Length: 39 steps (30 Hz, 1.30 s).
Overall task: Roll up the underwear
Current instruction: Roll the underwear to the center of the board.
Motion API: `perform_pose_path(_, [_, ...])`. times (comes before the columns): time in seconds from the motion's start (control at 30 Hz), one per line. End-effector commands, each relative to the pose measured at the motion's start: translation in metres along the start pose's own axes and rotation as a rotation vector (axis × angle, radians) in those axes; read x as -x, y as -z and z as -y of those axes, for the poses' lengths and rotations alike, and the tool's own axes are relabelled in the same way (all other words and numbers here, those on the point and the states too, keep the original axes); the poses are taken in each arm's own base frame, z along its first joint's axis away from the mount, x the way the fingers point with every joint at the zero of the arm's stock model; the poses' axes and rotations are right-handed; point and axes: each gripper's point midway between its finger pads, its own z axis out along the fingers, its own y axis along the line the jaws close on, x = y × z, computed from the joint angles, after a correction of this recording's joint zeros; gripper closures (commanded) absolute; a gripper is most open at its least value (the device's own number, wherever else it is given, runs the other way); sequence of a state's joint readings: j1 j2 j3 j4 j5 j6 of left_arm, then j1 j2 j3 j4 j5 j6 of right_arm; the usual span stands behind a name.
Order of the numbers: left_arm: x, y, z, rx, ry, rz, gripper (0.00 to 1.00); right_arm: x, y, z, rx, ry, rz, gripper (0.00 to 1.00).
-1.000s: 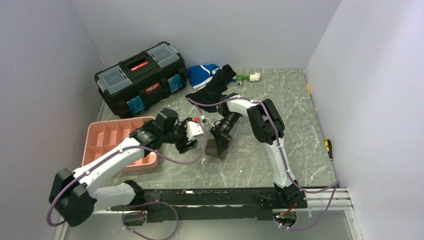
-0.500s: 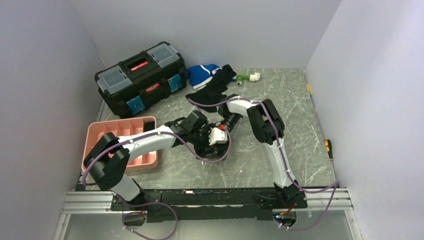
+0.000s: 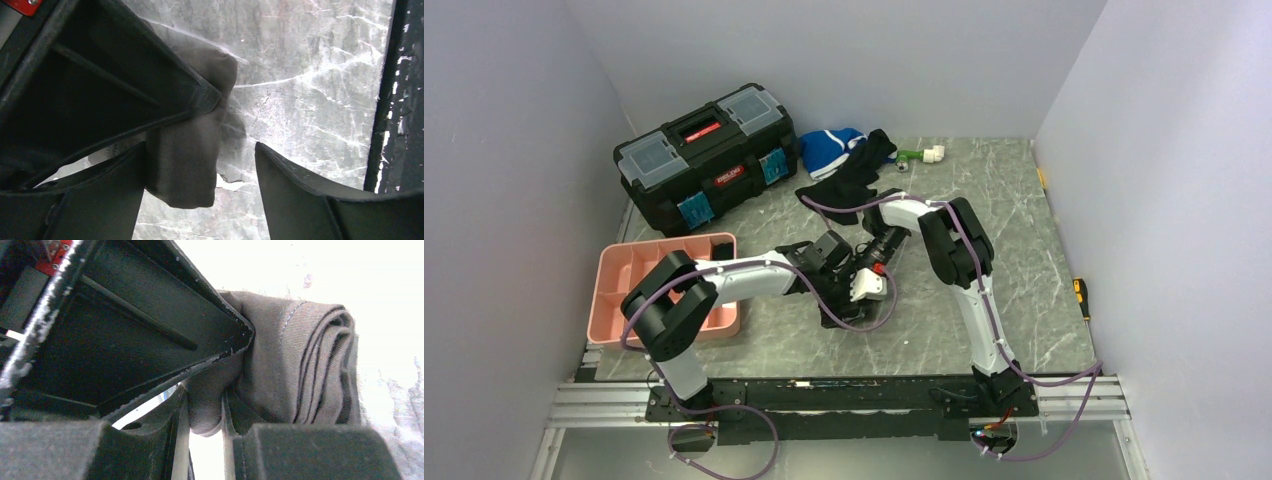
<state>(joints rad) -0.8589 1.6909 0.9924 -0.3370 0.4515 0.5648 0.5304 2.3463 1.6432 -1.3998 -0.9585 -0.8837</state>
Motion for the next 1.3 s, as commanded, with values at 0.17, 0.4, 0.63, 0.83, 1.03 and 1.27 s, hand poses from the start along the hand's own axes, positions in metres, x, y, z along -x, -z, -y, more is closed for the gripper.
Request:
perform_pose_path(0.17, [0.027,-0.008,-0.016,0.016,-0.036,0.079,0.36,-0.021,-0.012,0.05,-0.123,0.104,-0.123,0.94])
perform_pose_path(0.4, [0.016,-0.016,-0.013,-0.013,-0.02,0.037,0.68,-0.02,-0.011,0.049,-0.127,0.107,-0.12,0.91])
perform_pose_path(0.63, [0.001,-0.023,-0.005,-0.051,-0.03,-0.014,0.99,-0.01,-0.002,0.042,-0.153,0.134,-0.099,0.66])
perform_pose_path(0.83, [-0.008,-0.028,0.0,-0.084,-0.037,-0.052,1.0,0.001,0.014,0.031,-0.186,0.164,-0.084,0.54])
perform_pose_path(1.03, [-0.013,-0.032,0.003,-0.098,-0.035,-0.075,1.0,0.014,0.041,0.023,-0.243,0.195,-0.052,0.53])
perform_pose_path(1.27, [-0.019,-0.036,0.002,-0.108,-0.021,-0.101,1.0,0.017,0.074,0.014,-0.283,0.205,0.006,0.52])
